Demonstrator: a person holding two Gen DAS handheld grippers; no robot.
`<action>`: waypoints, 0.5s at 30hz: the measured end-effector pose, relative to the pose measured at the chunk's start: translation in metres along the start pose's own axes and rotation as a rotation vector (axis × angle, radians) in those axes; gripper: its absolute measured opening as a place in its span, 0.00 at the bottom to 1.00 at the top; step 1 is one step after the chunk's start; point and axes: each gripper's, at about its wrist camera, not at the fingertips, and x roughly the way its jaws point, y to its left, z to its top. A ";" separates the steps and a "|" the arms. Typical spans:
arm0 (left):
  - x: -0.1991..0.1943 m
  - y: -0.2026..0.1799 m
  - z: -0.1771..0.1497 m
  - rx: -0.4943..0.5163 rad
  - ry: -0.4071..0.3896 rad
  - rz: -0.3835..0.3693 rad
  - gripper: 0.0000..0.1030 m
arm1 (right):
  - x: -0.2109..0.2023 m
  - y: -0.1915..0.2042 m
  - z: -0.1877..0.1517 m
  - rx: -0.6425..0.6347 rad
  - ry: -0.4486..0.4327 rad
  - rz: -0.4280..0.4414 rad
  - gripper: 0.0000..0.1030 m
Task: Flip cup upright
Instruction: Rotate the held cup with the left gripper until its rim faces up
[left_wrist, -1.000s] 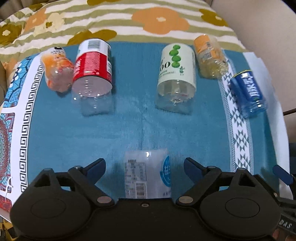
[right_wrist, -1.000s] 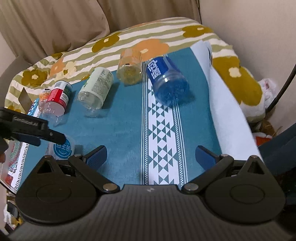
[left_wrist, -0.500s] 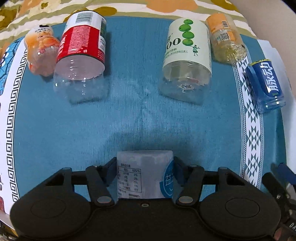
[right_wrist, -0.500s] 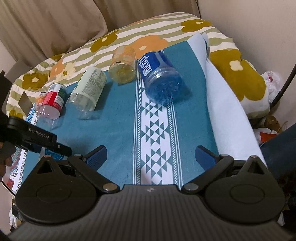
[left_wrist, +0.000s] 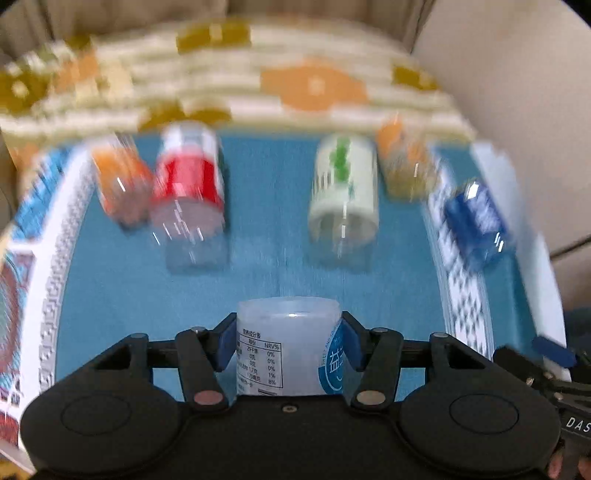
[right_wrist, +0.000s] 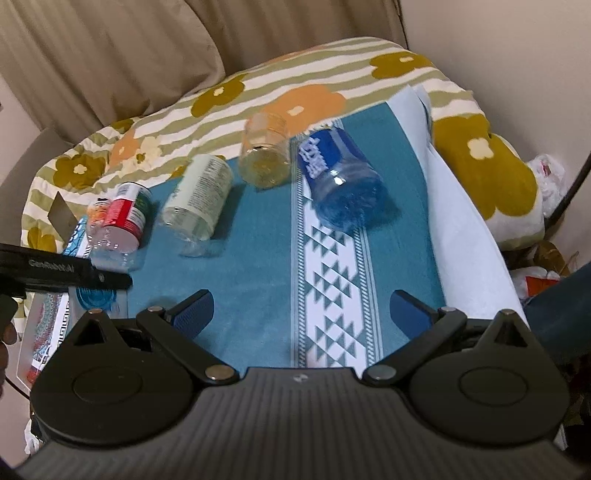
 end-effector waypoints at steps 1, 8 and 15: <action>-0.003 0.003 -0.003 -0.010 -0.061 -0.004 0.60 | 0.000 0.003 0.000 -0.008 -0.001 -0.001 1.00; 0.008 0.014 -0.041 -0.042 -0.370 -0.002 0.60 | 0.004 0.024 -0.009 -0.092 0.024 -0.064 1.00; 0.015 0.011 -0.060 0.005 -0.564 -0.002 0.61 | 0.009 0.040 -0.030 -0.175 0.039 -0.113 1.00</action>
